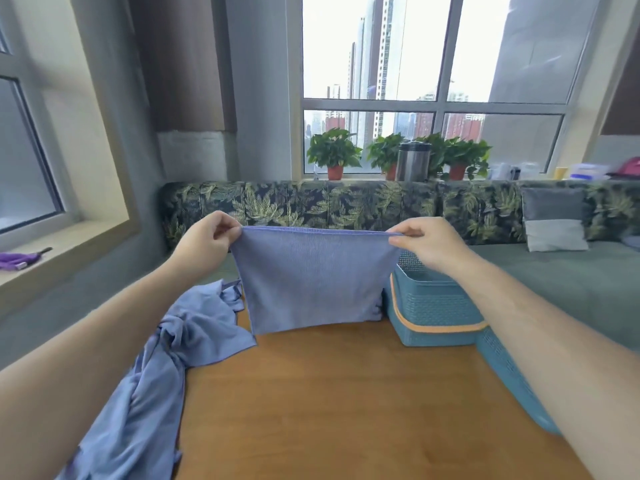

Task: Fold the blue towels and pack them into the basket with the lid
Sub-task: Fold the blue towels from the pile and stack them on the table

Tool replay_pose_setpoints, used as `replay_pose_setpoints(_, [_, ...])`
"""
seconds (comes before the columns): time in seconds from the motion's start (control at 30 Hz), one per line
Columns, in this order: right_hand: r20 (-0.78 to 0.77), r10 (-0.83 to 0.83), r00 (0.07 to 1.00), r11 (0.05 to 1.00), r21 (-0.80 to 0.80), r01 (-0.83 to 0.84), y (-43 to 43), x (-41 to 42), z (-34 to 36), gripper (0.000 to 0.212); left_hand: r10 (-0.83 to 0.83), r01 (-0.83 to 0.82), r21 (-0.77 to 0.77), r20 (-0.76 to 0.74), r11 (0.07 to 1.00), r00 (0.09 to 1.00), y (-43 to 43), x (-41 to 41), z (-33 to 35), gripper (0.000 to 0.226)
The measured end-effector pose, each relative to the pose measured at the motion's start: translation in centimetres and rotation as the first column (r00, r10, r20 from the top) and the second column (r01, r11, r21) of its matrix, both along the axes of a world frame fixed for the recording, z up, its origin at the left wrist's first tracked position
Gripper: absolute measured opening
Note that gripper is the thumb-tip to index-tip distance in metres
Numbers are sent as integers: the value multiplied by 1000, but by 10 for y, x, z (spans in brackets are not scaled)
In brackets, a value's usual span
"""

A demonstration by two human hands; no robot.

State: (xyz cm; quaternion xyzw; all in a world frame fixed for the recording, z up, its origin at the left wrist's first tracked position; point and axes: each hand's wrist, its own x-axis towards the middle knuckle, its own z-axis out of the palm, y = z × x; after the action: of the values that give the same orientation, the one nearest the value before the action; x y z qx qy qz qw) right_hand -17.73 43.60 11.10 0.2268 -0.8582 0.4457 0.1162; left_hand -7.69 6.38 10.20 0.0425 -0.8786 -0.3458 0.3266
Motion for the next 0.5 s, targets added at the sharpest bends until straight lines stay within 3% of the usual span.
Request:
replay_pose_setpoints(0.17, [249,115,962,991,32,-127,20,36,-48,12,-72,60,98,116,993,991,2,37,-64,12])
replay_pose_setpoints(0.37, [472,113,874,990,17,-138,34,70,-163,11,-161,84,239,322,967,933,17,78,-183,18])
replay_pose_setpoints(0.5, [552,115,826,992,-20,-125,36,87,-208,10,-192,68,305,398,950,897,18,95,-224,14])
